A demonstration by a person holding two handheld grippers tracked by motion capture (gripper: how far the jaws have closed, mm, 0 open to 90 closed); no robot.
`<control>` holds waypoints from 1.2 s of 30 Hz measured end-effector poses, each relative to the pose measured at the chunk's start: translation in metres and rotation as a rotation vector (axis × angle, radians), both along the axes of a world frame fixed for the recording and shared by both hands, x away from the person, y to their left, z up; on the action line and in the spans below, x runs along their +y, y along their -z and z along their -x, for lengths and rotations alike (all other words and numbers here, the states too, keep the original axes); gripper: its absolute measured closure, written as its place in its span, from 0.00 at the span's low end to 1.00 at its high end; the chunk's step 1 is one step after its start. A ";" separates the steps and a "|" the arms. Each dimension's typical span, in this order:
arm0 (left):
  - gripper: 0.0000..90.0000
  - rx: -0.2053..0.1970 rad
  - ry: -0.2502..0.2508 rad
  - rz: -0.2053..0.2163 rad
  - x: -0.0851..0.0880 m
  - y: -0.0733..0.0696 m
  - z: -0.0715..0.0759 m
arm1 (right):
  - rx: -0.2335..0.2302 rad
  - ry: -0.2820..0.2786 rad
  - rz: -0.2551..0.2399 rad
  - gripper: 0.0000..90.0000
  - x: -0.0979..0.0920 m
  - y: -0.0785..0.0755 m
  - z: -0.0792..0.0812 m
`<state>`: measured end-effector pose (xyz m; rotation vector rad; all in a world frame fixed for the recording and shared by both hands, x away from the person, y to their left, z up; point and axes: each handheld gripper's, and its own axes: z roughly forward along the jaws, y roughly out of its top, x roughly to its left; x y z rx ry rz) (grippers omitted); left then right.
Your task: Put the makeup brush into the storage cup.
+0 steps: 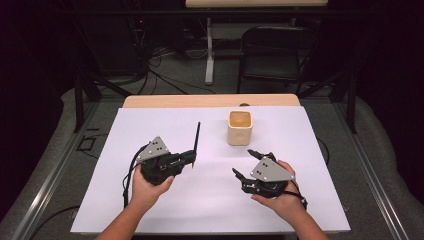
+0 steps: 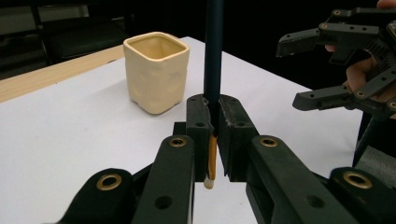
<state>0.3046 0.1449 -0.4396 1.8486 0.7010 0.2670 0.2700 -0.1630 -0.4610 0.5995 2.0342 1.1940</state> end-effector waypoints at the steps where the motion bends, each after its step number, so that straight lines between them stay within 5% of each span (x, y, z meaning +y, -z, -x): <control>1: 0.93 0.000 0.001 -0.004 0.000 0.000 0.000 | -0.014 -0.003 0.020 0.35 0.001 0.000 0.000; 14: 0.93 0.082 0.049 -0.164 -0.007 0.000 -0.009 | -0.135 -0.011 0.245 0.37 0.012 0.007 0.006; 23: 0.93 0.149 0.073 -0.232 -0.012 0.004 -0.014 | -0.173 -0.031 0.345 0.39 0.019 0.017 0.005; 28: 0.93 0.195 0.087 -0.265 -0.016 0.005 -0.019 | -0.225 -0.038 0.447 0.40 0.021 0.026 0.003; 36: 0.93 0.244 0.112 -0.400 -0.029 0.002 -0.025 | -0.317 -0.069 0.568 0.47 0.025 0.038 0.004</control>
